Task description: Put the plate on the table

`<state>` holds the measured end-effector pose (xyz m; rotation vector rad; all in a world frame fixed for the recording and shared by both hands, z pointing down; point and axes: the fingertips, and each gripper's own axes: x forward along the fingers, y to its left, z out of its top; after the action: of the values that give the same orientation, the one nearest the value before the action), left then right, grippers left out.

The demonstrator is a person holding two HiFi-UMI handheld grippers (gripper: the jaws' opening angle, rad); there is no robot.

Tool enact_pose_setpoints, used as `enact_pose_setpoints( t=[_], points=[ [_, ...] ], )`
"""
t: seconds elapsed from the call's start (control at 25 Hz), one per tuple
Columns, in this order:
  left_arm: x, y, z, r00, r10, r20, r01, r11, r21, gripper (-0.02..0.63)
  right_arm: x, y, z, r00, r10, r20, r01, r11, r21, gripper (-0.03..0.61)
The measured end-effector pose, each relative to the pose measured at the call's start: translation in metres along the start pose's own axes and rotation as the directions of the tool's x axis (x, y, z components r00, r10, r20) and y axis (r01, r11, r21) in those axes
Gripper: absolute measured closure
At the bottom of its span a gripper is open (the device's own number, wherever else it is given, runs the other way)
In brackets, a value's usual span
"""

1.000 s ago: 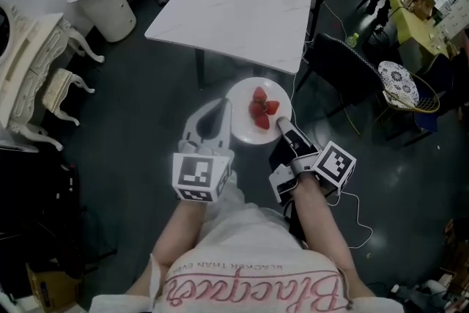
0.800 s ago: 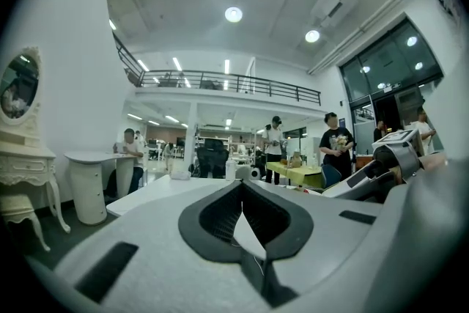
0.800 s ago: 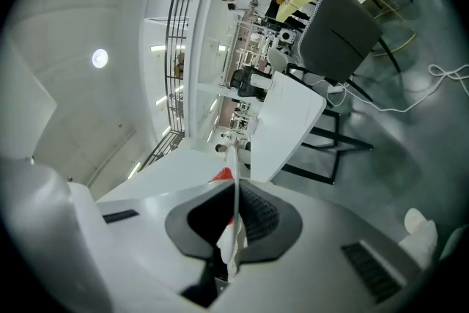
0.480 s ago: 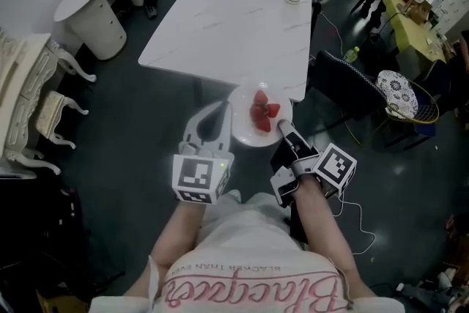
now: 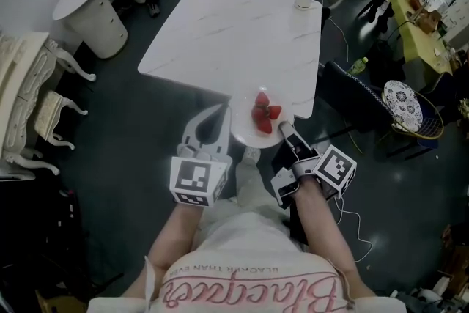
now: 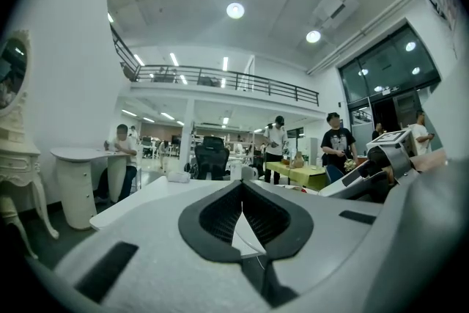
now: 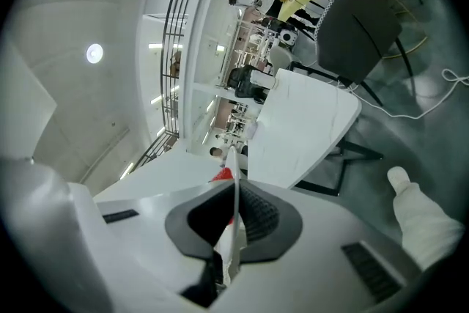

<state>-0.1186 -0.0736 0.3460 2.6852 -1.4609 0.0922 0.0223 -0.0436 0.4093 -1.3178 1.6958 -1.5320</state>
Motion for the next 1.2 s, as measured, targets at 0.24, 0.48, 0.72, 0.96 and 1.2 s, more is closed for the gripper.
enact_pose_setpoints(
  t=[0.24, 0.48, 0.72, 0.96, 1.2],
  points=[
    [0.059, 0.023, 0.000, 1.000, 0.014, -0.015, -0.014, 1.000, -0.004, 0.609, 0.053, 0.000, 0.041, 1.000, 0.011, -0.016, -0.011, 1.000, 0.010, 0.568],
    [0.128, 0.055, 0.011, 0.999, 0.033, -0.018, -0.033, 0.999, -0.016, 0.609, 0.116, 0.008, 0.086, 0.999, 0.029, -0.032, -0.028, 0.999, 0.019, 0.568],
    [0.203, 0.076, 0.013, 0.999, 0.028, -0.045, -0.029, 0.999, -0.015, 0.609, 0.173, 0.007, 0.140, 0.999, 0.022, -0.032, -0.021, 0.999, 0.030, 0.568],
    [0.268, 0.095, 0.008, 0.998, 0.027, -0.065, -0.029, 0.999, -0.021, 0.609, 0.227, 0.001, 0.184, 0.999, 0.034, -0.038, -0.033, 0.999, 0.035, 0.568],
    [0.310, 0.117, 0.001, 0.996, 0.026, -0.089, -0.029, 0.999, -0.035, 0.609, 0.264, -0.008, 0.209, 0.999, 0.007, -0.036, -0.005, 0.999, 0.054, 0.568]
  ],
)
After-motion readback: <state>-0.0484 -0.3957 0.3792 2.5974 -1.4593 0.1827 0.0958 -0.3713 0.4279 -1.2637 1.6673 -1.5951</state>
